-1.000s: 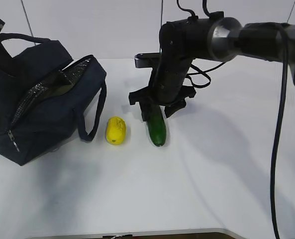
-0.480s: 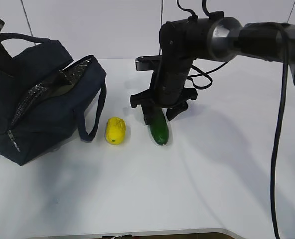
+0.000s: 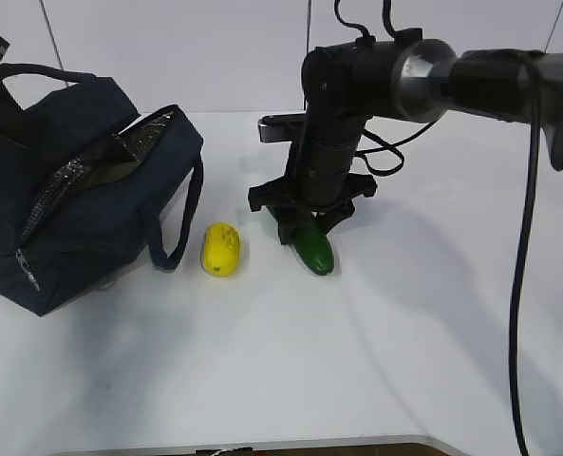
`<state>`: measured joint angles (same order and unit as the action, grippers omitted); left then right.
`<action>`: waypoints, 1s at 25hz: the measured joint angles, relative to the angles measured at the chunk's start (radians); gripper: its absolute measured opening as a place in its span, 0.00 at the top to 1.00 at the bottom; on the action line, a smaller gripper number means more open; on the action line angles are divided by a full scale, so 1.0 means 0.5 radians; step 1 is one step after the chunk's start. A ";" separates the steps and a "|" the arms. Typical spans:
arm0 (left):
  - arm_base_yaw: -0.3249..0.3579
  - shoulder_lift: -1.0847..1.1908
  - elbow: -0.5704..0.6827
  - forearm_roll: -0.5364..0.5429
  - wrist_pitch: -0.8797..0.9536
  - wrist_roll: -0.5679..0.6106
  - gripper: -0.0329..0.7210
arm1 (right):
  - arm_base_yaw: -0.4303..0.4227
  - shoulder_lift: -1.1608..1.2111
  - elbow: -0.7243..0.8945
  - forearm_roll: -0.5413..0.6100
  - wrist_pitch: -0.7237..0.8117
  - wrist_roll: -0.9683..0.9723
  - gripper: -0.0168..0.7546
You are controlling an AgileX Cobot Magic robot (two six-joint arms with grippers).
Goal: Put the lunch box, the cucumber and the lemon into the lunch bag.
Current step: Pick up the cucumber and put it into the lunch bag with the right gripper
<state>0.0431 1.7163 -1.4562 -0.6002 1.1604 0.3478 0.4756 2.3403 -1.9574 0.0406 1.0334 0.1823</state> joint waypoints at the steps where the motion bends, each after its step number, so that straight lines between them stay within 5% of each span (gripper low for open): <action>1: 0.000 0.000 0.000 0.000 0.000 0.000 0.97 | 0.000 0.000 0.000 0.000 0.000 0.000 0.43; 7: 0.000 0.000 0.000 0.027 0.004 0.000 0.97 | 0.000 0.000 -0.008 0.000 0.025 0.000 0.53; 18: 0.000 0.000 0.000 0.092 0.004 0.000 0.97 | 0.000 0.000 -0.363 0.009 0.369 0.000 0.54; 25: 0.000 0.000 0.000 0.088 -0.013 0.000 0.97 | 0.000 0.000 -0.718 0.435 0.408 -0.132 0.55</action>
<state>0.0431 1.7163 -1.4562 -0.5564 1.1537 0.3478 0.4756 2.3403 -2.3165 0.2579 1.2374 0.1165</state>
